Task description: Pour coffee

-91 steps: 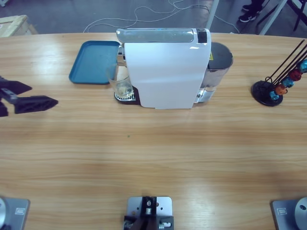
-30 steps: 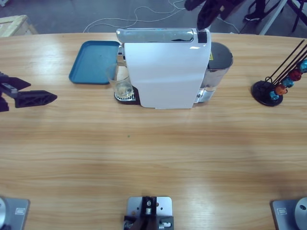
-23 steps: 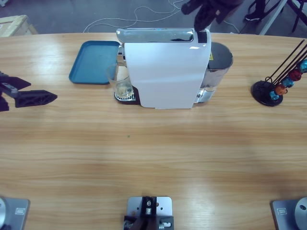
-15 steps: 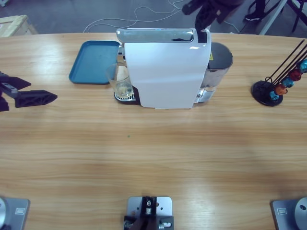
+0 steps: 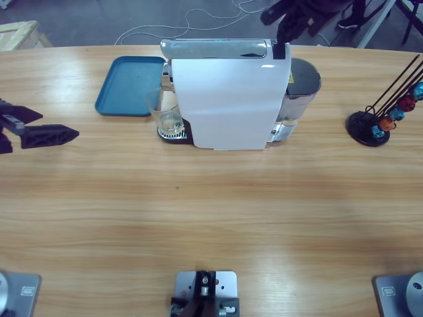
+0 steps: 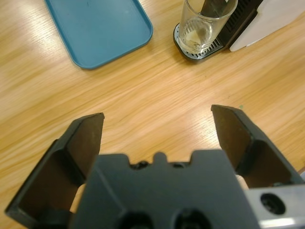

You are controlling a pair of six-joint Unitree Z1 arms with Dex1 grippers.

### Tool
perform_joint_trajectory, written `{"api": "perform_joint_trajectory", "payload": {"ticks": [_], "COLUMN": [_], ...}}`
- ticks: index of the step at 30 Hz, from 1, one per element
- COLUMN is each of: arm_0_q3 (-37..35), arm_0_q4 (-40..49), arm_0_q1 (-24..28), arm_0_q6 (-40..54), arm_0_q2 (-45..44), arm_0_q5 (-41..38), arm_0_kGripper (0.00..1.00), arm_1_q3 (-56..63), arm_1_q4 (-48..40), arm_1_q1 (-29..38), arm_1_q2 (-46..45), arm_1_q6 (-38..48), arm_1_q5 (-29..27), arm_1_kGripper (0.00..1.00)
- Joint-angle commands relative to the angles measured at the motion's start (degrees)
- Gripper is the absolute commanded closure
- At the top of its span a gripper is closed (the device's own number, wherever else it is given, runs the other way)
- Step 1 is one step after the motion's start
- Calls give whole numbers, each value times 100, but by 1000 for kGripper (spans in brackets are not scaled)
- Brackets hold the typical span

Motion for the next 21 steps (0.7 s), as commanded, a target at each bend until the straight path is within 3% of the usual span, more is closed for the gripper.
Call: {"api": "perform_joint_trajectory", "payload": {"ticks": [1,7,13,14,15,16,21], "arm_0_q3": [209,209,209,209,209,209,209], "arm_0_q4": [-66,-66,-83,-83,-83,-83,-83], "arm_0_q1": [40,42,40,40,40,40,40], "arm_0_q6": [69,69,78,78,78,78,76], "arm_0_q2": [160,170,230,221,212,209,204], "arm_0_q5": [-95,-113,-130,-130,-130,-130,-130], "arm_0_kGripper": [32,32,32,31,26,20,18], "arm_1_q3": [529,-78,-2271,-2503,-2612,-2621,-2243], "arm_1_q4": [-190,85,1501,1674,1770,1788,1795], "arm_1_q1": [19,22,21,21,21,21,21], "arm_1_q2": [392,635,459,357,213,-5,-359], "arm_1_q6": [113,27,-281,-282,-282,-277,-242], "arm_1_q5": [87,41,-326,-331,-308,-219,219], "arm_1_kGripper": [1000,1000,1000,837,162,0,0]}}
